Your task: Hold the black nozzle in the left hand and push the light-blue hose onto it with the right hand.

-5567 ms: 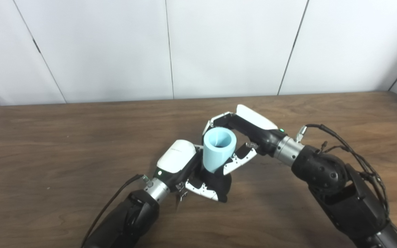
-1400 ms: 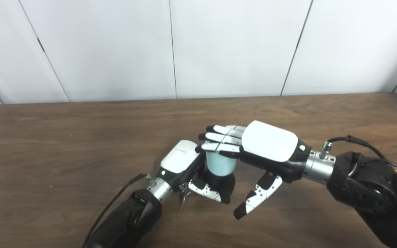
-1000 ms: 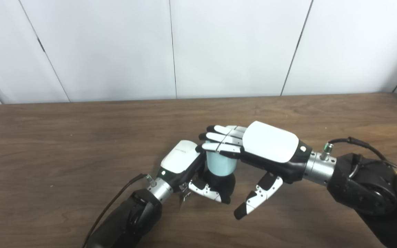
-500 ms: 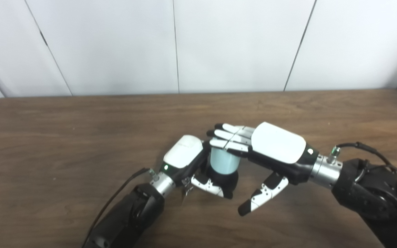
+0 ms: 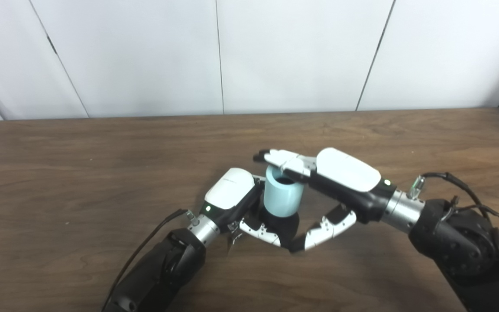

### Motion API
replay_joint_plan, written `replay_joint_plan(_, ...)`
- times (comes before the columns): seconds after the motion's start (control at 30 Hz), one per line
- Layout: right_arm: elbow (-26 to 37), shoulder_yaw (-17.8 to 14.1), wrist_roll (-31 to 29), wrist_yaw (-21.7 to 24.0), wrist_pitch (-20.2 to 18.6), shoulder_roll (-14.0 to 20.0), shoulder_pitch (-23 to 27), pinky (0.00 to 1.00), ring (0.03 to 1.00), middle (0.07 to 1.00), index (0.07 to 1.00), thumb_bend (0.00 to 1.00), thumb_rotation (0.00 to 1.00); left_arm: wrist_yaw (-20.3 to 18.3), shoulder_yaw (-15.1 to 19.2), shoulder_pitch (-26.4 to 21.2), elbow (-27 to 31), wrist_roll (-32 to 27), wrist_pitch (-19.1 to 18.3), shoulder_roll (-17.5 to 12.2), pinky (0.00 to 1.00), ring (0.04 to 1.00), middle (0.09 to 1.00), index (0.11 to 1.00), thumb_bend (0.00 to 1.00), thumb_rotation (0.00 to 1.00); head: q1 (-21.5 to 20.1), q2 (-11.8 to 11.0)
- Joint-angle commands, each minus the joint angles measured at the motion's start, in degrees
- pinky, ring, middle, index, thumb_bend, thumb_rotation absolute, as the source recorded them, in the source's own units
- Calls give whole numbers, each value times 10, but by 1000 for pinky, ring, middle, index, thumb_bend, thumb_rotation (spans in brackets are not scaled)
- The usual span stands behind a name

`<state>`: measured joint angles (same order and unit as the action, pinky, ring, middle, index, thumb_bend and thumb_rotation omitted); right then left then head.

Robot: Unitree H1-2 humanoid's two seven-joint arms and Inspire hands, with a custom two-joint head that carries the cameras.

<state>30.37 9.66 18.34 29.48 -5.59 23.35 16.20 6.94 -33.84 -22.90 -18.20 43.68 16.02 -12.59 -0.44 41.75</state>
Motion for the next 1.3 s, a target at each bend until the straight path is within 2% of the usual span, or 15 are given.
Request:
replay_joint_plan(0.0,6,-43,-52,-49,-52,-41,22,678,854,921,918,637,536,-47,-18,28,-34,24,-22,-14,306,386,433,499,525,0,0,0)
replay_joint_plan(0.03,6,-58,-65,-57,-75,-58,20,657,835,905,901,633,525,-47,-19,28,-34,24,-22,-13,311,389,434,499,525,0,0,0)
replay_joint_plan(0.1,-13,-108,-118,-94,-140,-111,14,617,783,886,889,617,522,-47,-19,28,-34,24,-22,-12,310,389,433,500,525,0,2,0)
replay_joint_plan(0.17,-31,-140,-150,-117,-178,-140,13,594,744,867,892,591,502,-44,-19,28,-35,25,-21,-12,314,394,437,499,525,0,2,0)
replay_joint_plan(0.27,-72,-180,-203,-144,-209,-166,14,527,704,850,874,571,422,-41,-19,29,-37,26,-18,-13,318,393,440,499,526,0,2,0)
replay_joint_plan(0.37,-112,-199,-267,-185,-213,-171,9,521,685,846,851,562,365,-38,-18,29,-38,26,-16,-14,309,385,439,499,526,0,4,0)
replay_joint_plan(0.47,-144,-189,-344,-251,-213,-159,4,491,661,841,834,573,352,-40,-17,29,-36,25,-16,-17,308,384,440,498,526,0,4,0)
replay_joint_plan(0.67,-160,-92,-545,-424,-213,-87,-11,472,670,857,876,459,393,-39,-16,28,-35,26,-15,-20,305,379,432,499,525,0,4,-1)
replay_joint_plan(0.73,-164,-79,-589,-468,-213,-86,-17,462,654,844,854,427,403,-39,-15,28,-34,25,-15,-20,303,378,430,500,525,0,5,-2)
replay_joint_plan(0.8,-175,-79,-579,-472,-213,-96,-23,415,602,813,828,401,338,-41,-14,28,-31,24,-16,-21,303,381,431,501,525,0,6,-2)
replay_joint_plan(0.9,-201,-83,-555,-444,-213,-107,-32,428,573,745,753,468,297,-44,-13,30,-25,23,-18,-22,304,385,433,502,525,0,7,-1)
replay_joint_plan(1.07,-213,-99,-524,-406,-207,-130,-43,395,550,741,725,549,319,-47,-3,33,-19,5,-14,-24,323,399,446,501,525,0,9,-1)
replay_joint_plan(1.13,-213,-111,-518,-401,-202,-144,-48,381,543,743,729,578,338,-58,6,38,-11,-13,-17,-24,340,403,447,502,525,0,10,-1)
replay_joint_plan(1.27,-208,-136,-504,-392,-186,-174,-62,380,542,745,731,564,347,-93,29,49,30,-40,-42,-29,375,445,462,516,523,0,12,0)
